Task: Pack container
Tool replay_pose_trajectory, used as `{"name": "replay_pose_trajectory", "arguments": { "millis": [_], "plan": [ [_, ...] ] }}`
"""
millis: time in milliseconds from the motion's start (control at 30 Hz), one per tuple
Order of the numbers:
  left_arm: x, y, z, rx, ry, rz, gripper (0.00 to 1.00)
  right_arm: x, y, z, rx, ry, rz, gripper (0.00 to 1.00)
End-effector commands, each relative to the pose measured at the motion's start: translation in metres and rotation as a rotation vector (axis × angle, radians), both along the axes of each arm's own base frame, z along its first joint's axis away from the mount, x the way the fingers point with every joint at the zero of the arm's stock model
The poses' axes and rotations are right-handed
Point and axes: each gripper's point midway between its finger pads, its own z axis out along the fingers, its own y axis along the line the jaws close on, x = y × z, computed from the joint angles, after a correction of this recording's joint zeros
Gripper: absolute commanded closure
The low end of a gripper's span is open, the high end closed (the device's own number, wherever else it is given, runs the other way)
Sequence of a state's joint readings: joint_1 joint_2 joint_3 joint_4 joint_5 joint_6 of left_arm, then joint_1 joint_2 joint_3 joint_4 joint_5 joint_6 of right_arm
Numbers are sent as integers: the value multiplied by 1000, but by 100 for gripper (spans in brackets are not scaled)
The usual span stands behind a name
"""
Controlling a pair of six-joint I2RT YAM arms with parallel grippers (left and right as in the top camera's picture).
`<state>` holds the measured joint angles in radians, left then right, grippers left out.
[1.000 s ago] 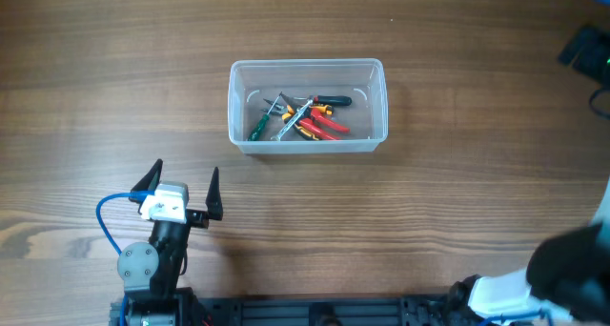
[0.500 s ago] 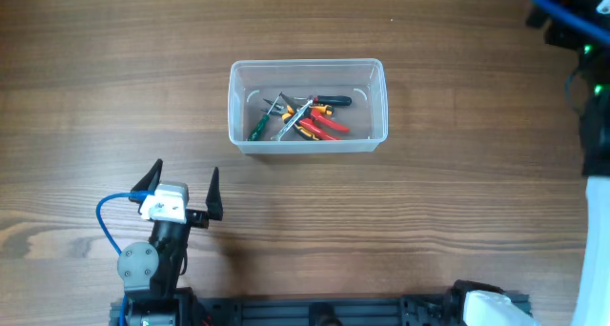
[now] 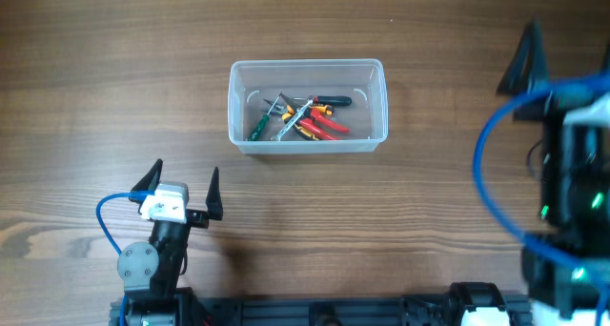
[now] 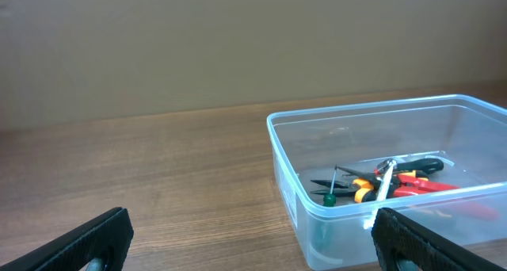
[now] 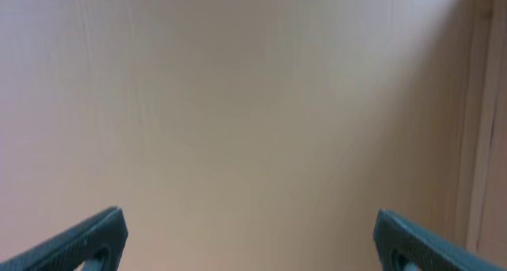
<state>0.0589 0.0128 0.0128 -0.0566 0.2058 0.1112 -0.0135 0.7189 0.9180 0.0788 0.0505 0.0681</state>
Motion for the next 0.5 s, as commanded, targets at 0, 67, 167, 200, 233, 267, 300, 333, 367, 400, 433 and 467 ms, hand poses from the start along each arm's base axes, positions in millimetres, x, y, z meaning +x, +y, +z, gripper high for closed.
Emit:
{"name": "replay_pose_trajectory", "arguments": {
  "millis": [0,67,167,200,233,267,300,333,367,400,433,467],
  "plan": [
    [0,-1,-2,12,0,-1,0,-22,-1,-33,91,-60,18,0],
    [0,-1,-2,12,0,-1,0,-30,-1,-50,119,-75,27,0],
    [0,-1,-2,12,0,-2,0,-39,-1,-97,140,-47,33,0],
    [0,-1,-2,12,0,-2,0,-40,-1,-107,139,-39,31,0],
    [0,-1,-2,12,0,-1,0,-41,-1,-116,133,-34,29,0],
    [0,-1,-2,12,0,-1,0,-43,0,-123,118,-28,25,0],
    [0,-1,-2,12,1,-2,0,-44,0,-137,108,-16,25,0],
    [0,-1,-2,12,0,-2,0,-44,0,-145,97,-8,22,0],
    [0,-1,-2,12,0,-1,0,-44,2,-154,84,3,28,0],
    [0,-1,-2,12,0,-2,0,-44,2,-162,83,10,29,0],
    [0,-1,-2,12,0,-1,0,-43,2,-169,84,18,29,0],
    [0,-1,-2,12,0,-1,0,-43,2,-176,87,24,30,0]
  ]
}}
